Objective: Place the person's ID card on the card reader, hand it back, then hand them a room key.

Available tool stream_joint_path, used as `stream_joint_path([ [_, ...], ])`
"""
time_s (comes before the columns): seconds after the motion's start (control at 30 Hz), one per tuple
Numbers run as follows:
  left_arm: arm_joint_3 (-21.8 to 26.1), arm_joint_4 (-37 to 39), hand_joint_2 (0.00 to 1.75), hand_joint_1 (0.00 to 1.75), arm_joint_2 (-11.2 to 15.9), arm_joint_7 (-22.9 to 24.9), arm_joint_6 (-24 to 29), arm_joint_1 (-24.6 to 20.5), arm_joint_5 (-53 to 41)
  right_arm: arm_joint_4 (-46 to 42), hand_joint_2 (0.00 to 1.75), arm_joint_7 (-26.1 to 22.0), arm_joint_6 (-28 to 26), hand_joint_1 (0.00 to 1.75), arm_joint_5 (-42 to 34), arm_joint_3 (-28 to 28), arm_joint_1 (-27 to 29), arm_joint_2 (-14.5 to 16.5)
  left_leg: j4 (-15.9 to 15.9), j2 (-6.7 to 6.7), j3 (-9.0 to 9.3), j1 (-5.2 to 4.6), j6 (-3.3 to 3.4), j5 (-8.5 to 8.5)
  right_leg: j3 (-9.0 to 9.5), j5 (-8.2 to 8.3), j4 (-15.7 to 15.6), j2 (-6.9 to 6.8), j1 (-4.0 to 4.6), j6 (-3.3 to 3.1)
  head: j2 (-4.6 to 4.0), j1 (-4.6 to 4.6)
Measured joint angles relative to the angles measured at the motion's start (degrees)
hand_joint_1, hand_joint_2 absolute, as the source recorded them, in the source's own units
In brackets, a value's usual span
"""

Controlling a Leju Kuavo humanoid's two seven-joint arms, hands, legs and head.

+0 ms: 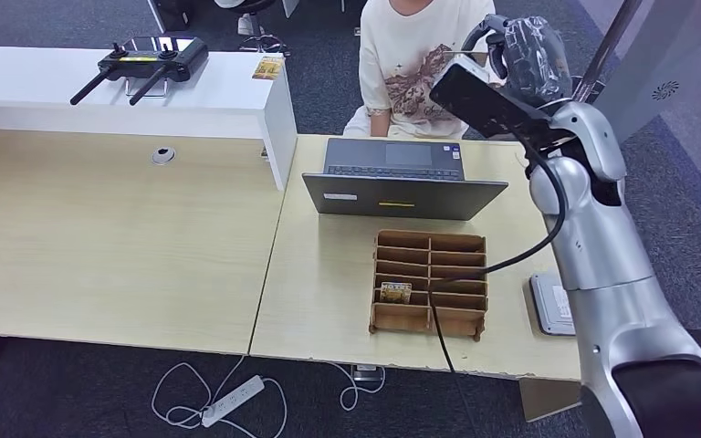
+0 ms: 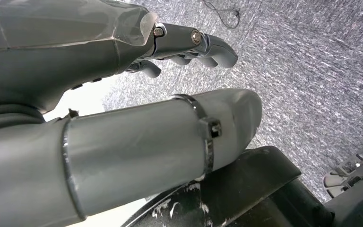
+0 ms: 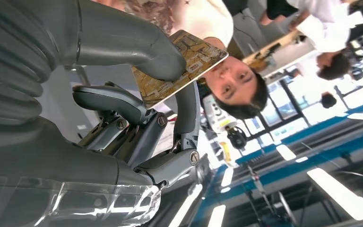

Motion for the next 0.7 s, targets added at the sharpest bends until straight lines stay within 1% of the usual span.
stream_joint_path([
  [0.1,0.00,0.00,0.00,0.00,0.00,0.01,0.00,0.00,-0.22,6.86,1.75,0.38,-1.03,1.75,0.05,-0.01,-3.62,0.65,0.00,-0.01,0.00,0.00,-0.02,0.02,0.00,0.00,0.01,-0.01,0.00,0.00,0.00,0.00],
  [0.27,-0.01,0.00,0.00,0.00,0.00,-0.03,0.02,-0.01,-0.73,17.04,1.75,-0.42,-2.09,1.75,-0.89,-0.77,-8.28,1.25,0.01,-0.02,0.00,0.00,-0.03,0.02,0.00,0.00,0.00,-0.01,0.00,0.00,0.00,0.00],
  [0.43,-0.01,0.00,0.00,0.00,0.00,-0.05,0.02,-0.02,-1.37,24.66,1.75,-0.57,-2.21,1.75,-2.18,-2.76,-10.97,1.46,0.02,-0.03,0.00,0.00,-0.03,0.02,-0.01,0.01,0.00,-0.01,0.00,0.00,0.00,0.00],
  [0.7,-0.02,0.00,0.00,0.00,-0.02,0.27,0.02,-0.16,-2.48,33.33,1.75,2.11,-2.93,1.75,-2.10,-4.44,-13.84,1.48,0.03,-0.02,0.01,0.00,-0.03,0.02,-0.01,0.02,0.00,0.00,0.00,0.01,0.00,-0.01],
])
